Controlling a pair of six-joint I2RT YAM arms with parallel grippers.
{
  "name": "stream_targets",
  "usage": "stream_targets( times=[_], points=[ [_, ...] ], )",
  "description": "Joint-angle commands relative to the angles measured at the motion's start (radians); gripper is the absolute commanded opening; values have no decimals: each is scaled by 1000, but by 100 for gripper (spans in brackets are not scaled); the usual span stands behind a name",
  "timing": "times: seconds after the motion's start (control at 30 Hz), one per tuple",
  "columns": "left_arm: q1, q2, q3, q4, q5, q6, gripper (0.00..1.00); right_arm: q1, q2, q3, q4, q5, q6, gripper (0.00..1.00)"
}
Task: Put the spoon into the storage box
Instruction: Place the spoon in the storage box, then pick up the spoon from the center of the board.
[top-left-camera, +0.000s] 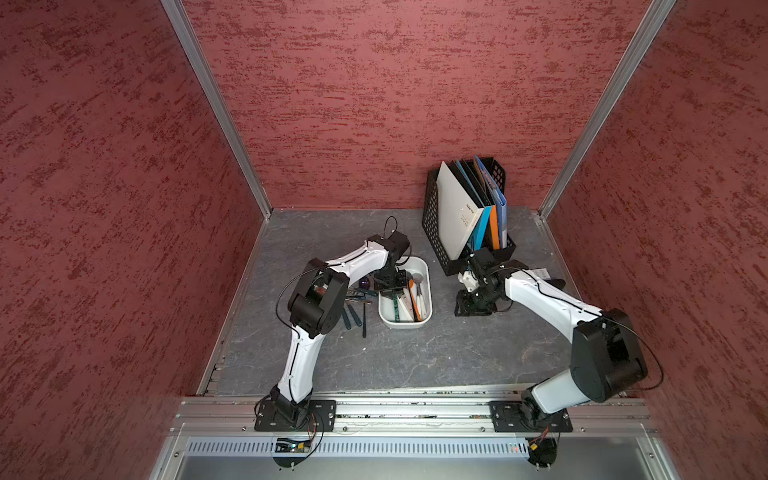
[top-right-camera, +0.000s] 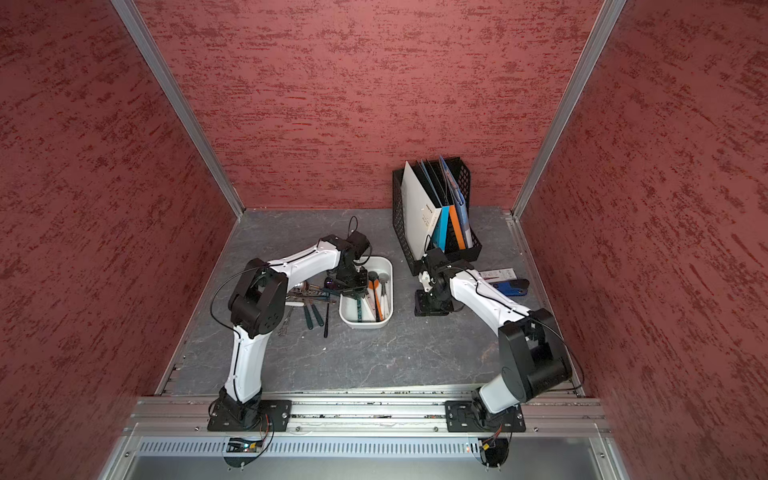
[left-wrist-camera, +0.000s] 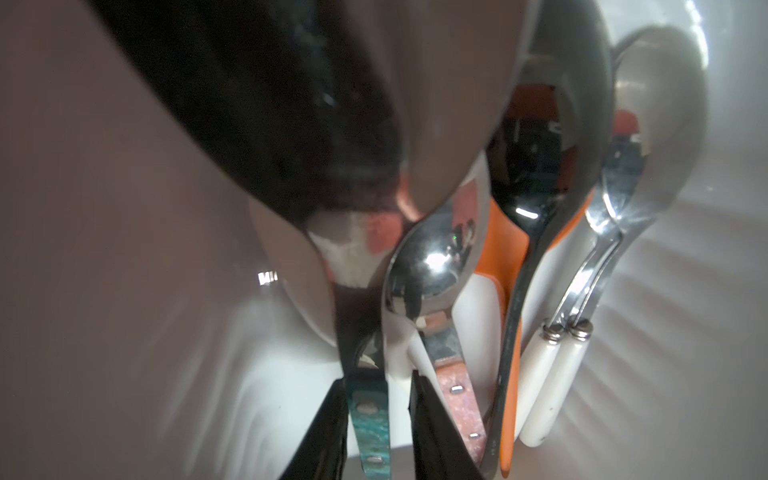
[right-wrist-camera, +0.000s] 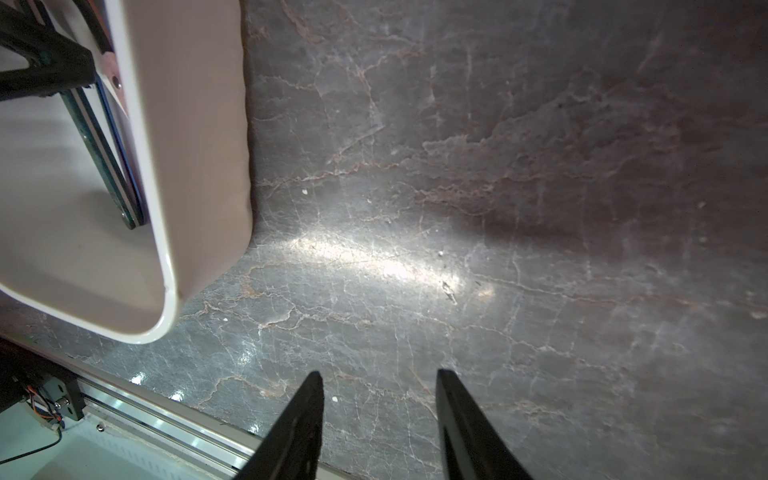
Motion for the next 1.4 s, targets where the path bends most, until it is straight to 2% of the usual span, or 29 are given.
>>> stream_targets(
  times=[0.0, 0.1, 0.23, 0.37, 0.5, 0.7, 0.87, 0.97, 1.13, 1.37],
  points=[
    [-14, -20, 2, -13, -7, 20, 38, -6, 10, -2, 17, -1, -11, 47],
    [-18, -54, -9, -19, -23, 16, 45, -5, 4, -5, 18, -1, -12, 47],
    [-16, -140, -55, -14, -35, 13, 48, -6, 6, 1, 10, 1, -14, 47],
    [3, -259, -122, -21, -47, 3, 50, -5, 12, 13, 11, 0, -15, 47],
    [58, -412, -220, -10, -42, -36, 52, -5, 20, 19, 14, -2, -18, 48],
    [240, -655, -389, -8, -62, -86, 53, -6, 33, 17, 28, -19, -19, 48],
    [489, -766, -538, 38, 15, -117, 53, -6, 52, 28, 29, -31, -26, 48],
    [598, -779, -594, 80, 49, -127, 53, -5, 62, 31, 28, -30, -33, 48],
    [704, -691, -611, 131, 82, -132, 53, -5, 93, 44, 22, -41, -46, 48],
    [754, -571, -628, 199, 82, -159, 52, -5, 121, 59, 18, -50, -58, 47]
  ],
)
